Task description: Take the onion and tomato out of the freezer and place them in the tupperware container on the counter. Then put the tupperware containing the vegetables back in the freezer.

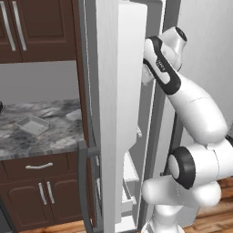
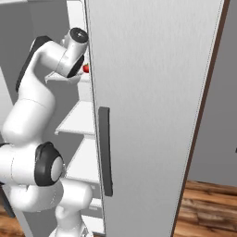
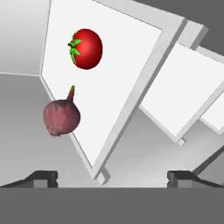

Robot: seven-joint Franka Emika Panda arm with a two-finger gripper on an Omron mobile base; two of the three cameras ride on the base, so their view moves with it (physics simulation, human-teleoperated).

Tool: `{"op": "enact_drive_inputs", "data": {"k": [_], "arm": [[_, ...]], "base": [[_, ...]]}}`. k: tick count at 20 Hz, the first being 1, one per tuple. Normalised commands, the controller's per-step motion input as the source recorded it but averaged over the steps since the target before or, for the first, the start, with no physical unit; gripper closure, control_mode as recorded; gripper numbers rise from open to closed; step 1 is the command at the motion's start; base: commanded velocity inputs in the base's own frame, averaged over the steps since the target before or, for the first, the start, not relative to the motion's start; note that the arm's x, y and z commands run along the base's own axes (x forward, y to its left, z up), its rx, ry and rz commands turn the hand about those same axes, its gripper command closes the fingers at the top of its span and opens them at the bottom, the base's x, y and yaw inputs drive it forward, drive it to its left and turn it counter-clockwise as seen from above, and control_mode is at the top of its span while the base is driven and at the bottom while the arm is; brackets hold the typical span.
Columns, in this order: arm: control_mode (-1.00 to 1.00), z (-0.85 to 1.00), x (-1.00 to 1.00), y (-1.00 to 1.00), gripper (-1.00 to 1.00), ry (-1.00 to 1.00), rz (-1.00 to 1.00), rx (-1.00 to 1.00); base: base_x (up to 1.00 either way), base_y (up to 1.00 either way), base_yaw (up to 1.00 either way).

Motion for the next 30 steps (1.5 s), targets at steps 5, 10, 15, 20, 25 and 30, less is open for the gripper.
{"op": "enact_drive_inputs", "data": {"k": [5, 10, 15, 20, 25, 30], "arm": [[-1.00, 0.00, 0.30, 0.31, -1.00, 0.10, 0.03, 0.10], [-1.00, -0.01, 0.26, 0.35, -1.00, 0.00, 0.00, 0.00], [-1.00, -0.06, 0.44, 0.17, -1.00, 0.00, 0.00, 0.00], [-1.00, -0.10, 0.46, 0.20, -1.00, 0.00, 0.00, 0.00], [-1.00, -0.12, 0.49, 0.18, -1.00, 0.00, 0.00, 0.00], [-1.00, -0.09, 0.33, 0.08, -1.00, 0.00, -0.02, 0.00]], "base": [[0.00, 0.00, 0.00], [0.00, 0.00, 0.00], [0.00, 0.00, 0.00], [0.00, 0.00, 0.00], [0.00, 0.00, 0.00], [0.00, 0.00, 0.00]]}}
